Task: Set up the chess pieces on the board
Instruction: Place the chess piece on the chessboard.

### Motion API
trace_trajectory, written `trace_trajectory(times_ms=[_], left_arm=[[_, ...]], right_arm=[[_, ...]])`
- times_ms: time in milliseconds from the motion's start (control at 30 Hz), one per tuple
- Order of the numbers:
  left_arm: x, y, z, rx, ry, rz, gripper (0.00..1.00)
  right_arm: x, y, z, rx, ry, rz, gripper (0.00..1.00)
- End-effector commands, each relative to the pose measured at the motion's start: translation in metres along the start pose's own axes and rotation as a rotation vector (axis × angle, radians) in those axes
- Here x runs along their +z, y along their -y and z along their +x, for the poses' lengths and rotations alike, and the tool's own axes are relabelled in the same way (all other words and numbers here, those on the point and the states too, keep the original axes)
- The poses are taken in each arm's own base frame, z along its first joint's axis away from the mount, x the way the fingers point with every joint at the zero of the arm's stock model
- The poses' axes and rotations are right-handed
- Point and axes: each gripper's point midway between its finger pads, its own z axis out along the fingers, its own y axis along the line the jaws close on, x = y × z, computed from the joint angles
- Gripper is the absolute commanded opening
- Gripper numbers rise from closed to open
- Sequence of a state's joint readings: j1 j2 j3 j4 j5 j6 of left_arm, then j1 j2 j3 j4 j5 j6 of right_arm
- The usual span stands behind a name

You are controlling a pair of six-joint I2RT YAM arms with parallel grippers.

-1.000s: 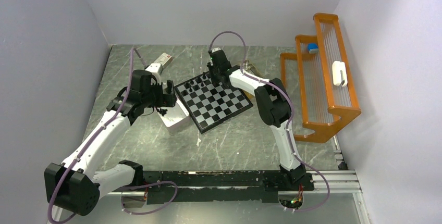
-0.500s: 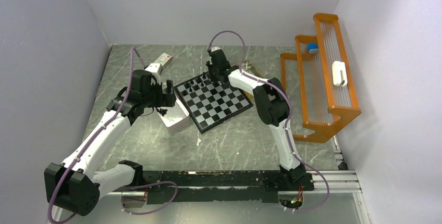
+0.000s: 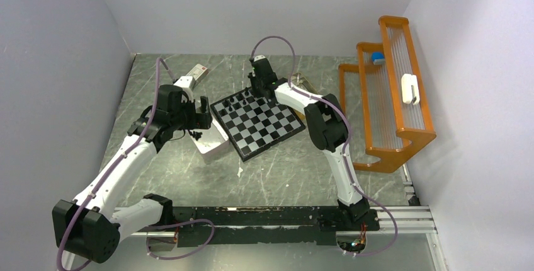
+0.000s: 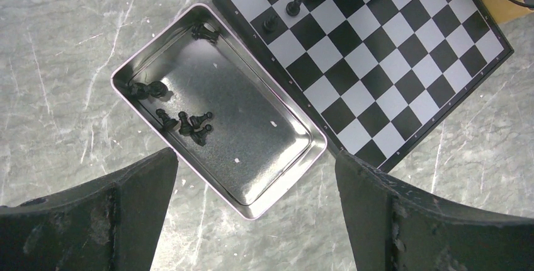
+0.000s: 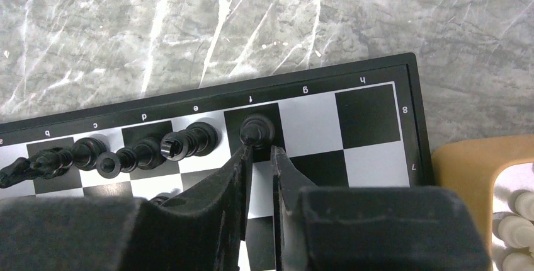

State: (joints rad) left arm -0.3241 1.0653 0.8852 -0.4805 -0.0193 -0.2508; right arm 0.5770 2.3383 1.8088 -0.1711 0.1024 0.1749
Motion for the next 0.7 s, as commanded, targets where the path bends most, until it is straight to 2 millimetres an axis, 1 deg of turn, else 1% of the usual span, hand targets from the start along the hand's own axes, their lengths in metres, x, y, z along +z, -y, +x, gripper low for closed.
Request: trace_trajectory(times_ms=[0,100,233,367,467,567,633,667], left_arm=[[-0.006,-0.001,-0.014,-0.007,0.051,-0.009,1.00],[-0.005,0.000,-0.014,-0.006,0.048,-0.004,1.00],[0.000,0.000,-0.007,-0.007,0.020,-0.004,1.00],[0.013,-0.006,0.006,-0.015,-0.063,-0.045,1.00],[0.021,-0.008,0.008,-0.005,-0.103,-0.062,1.00],[0.026,-0.009,0.006,-0.007,-0.117,-0.066,0.87],[0.029,-0.008,0.005,-0.017,-0.118,-0.064,0.80],[0.030,-0.009,0.004,-0.024,-0.122,-0.065,0.77]], right_arm=[[0.005,0.003,-0.001,-0.001,-0.004,0.005,0.21],[-0.001,0.002,-0.002,0.005,-0.002,0.001,0.22],[-0.021,0.001,-0.015,0.013,0.014,-0.009,0.26],[-0.054,0.000,-0.037,0.013,0.050,-0.021,0.31],[-0.086,-0.002,-0.057,0.028,0.099,-0.045,0.38],[-0.118,-0.006,-0.075,0.052,0.144,-0.082,0.46],[-0.140,-0.010,-0.083,0.065,0.178,-0.116,0.52],[-0.150,-0.011,-0.084,0.072,0.189,-0.125,0.56]])
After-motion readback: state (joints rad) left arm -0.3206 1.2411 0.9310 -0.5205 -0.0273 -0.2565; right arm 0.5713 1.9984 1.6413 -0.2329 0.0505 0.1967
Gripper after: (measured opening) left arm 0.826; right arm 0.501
